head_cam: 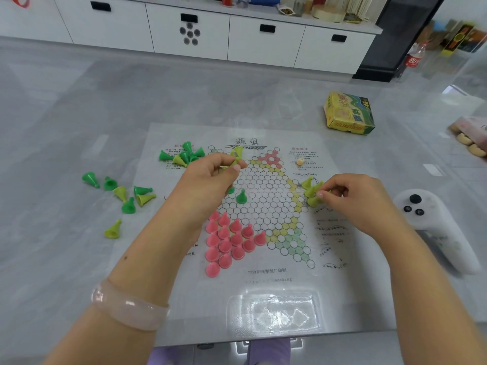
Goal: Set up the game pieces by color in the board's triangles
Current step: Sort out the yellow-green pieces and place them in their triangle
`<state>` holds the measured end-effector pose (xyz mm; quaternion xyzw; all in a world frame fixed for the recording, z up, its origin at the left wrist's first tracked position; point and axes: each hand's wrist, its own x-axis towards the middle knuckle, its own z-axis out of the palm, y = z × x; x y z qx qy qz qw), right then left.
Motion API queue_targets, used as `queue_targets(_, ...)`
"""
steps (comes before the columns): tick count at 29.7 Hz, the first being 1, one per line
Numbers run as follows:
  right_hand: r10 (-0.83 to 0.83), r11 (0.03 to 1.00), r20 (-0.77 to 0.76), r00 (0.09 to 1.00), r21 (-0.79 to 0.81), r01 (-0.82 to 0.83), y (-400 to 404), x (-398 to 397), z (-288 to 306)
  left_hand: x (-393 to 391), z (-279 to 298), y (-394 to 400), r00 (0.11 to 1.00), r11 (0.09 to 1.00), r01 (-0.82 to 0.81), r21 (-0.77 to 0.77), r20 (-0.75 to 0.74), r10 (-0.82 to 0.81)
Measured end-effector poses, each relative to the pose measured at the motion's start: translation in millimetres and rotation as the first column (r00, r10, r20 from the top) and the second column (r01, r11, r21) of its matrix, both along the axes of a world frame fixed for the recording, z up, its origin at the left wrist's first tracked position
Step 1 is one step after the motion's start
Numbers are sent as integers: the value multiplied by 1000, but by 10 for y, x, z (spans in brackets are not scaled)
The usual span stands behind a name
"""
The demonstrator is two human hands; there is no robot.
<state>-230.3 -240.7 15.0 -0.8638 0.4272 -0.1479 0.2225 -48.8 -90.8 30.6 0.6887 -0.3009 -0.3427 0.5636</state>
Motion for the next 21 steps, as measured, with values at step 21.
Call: queue_targets(21,-14,1000,-23,1000,-13,13,33,17,44,-2,13,8,1000,1000,8,6,8,-8)
